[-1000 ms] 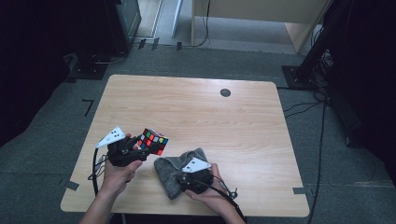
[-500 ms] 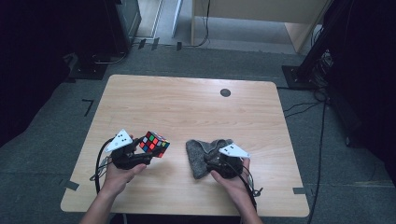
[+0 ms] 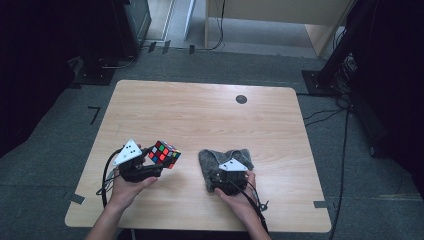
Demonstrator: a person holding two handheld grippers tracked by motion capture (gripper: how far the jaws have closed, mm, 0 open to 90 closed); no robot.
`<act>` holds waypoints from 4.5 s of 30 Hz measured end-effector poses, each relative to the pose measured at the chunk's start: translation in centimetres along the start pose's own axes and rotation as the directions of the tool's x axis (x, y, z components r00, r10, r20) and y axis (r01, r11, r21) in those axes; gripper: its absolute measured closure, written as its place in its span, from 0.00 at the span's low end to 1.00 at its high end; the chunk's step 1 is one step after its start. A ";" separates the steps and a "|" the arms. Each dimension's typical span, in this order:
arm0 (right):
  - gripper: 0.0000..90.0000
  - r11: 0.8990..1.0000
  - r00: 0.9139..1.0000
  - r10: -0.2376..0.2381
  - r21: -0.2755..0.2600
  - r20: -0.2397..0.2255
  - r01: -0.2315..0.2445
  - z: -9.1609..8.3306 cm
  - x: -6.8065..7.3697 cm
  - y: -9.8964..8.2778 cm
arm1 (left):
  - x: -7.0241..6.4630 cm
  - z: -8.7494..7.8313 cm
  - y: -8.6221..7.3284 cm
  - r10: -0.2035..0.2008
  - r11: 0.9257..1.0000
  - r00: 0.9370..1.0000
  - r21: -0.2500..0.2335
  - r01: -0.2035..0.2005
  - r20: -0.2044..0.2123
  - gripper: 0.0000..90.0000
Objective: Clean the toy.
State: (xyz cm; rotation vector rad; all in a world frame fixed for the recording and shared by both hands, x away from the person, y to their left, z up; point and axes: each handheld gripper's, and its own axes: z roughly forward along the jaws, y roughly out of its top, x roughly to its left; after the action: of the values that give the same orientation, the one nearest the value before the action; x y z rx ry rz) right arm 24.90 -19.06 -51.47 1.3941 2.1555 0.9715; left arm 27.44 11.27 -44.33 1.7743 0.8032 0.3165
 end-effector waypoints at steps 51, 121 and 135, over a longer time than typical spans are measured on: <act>0.79 0.921 0.967 -0.058 -0.386 -0.247 -0.044 -8.0 2.3 3.2 | -4.6 1.6 -1.5 0.273 0.962 0.947 -0.038 -0.271 0.170 0.38; 0.78 0.909 0.928 -0.021 -0.393 -0.372 -0.137 -8.1 1.0 3.1 | -4.4 1.0 -0.9 0.243 0.969 0.955 -0.082 -0.232 0.168 0.38; 0.78 0.934 0.935 -0.030 -0.343 -0.354 -0.099 -7.2 1.0 2.9 | -4.6 0.5 -0.5 0.245 0.967 0.955 -0.106 -0.230 0.165 0.38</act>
State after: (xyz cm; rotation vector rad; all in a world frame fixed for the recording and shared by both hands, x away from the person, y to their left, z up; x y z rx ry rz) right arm 21.66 -19.86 -44.36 1.1503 2.0507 1.6430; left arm 24.18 7.97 -44.21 1.7916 0.4435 0.3412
